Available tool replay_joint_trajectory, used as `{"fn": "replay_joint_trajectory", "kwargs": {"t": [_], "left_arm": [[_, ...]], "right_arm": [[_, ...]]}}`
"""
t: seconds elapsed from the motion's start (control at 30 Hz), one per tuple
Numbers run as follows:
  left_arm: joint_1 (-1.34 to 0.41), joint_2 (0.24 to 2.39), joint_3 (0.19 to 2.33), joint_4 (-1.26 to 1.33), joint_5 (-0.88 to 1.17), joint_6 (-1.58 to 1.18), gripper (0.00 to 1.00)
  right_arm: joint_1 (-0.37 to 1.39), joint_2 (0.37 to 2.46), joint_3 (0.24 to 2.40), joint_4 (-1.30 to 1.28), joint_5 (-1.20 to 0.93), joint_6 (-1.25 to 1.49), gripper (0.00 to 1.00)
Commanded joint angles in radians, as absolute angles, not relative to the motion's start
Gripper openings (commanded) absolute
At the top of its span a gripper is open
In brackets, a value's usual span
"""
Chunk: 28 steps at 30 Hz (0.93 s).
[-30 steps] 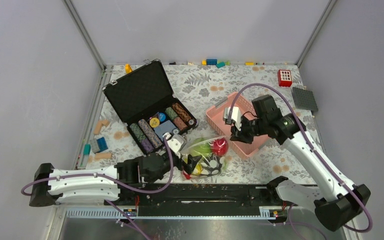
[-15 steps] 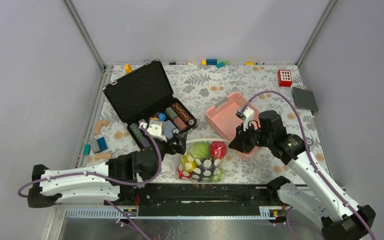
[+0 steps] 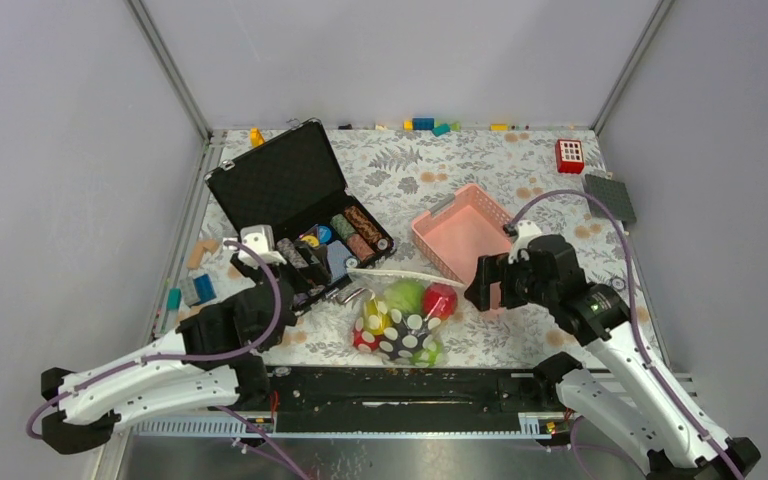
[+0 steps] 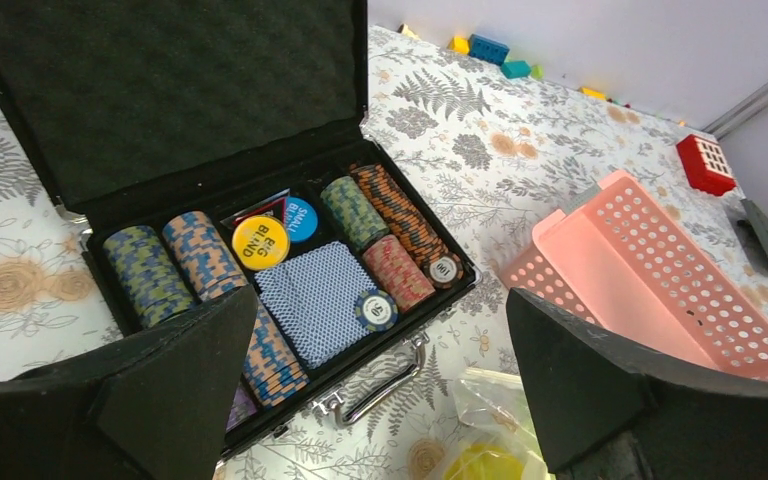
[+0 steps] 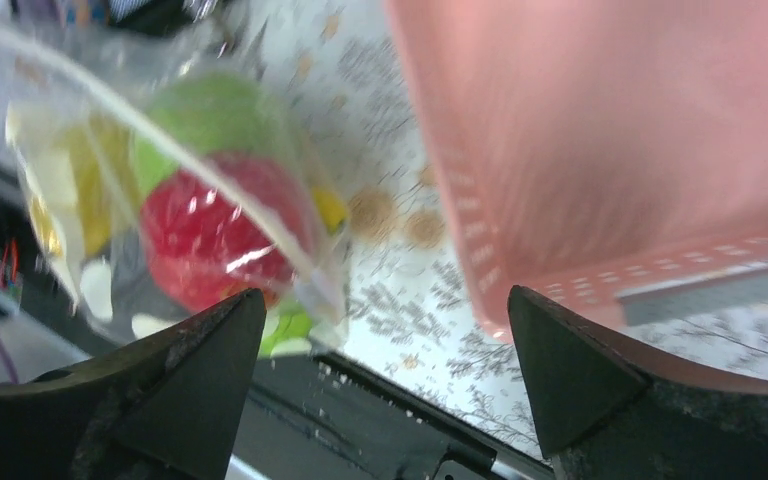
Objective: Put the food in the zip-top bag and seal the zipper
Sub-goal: Place the zipper food storage bag at the center of the board, then reset both arms
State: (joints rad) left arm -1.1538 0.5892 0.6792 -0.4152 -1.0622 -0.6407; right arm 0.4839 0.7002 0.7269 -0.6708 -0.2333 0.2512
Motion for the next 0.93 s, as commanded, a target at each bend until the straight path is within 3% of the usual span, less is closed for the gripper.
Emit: {"fn": "replay_joint_trajectory", "kwargs": {"t": [0.0,0.2,0.4,0.6,0.9], "left_arm": [[-1.147,0.629,0.792,-0.606,-1.084,-0.739,0.99],[-1.130,0.690,0.853,-0.726,-1.105,-0.808,0.99],[-1.034,0.733,0.874,-0.757,-1.016,-0.814,0.99],[-0.997,0.735,0.881,-0.755,-1.001,-0.814,0.99],[-0.984,0.767,0.880,-0.721,-0.974,-0.804,0.99]], "right_arm": [[0.482,0.699,0.855,-0.692,0.143,0.385,1.00],[0.462,0.720,0.921,-0.681,0.559,0.391,1.00],[0.405,0.745,0.987,-0.701,0.749,0.453,1.00],[0.405,0.598,0.860,-0.523,0.706,0.378,1.00],[0.405,0.570,0.845,-0.551,0.757,0.343,1.00]]}}
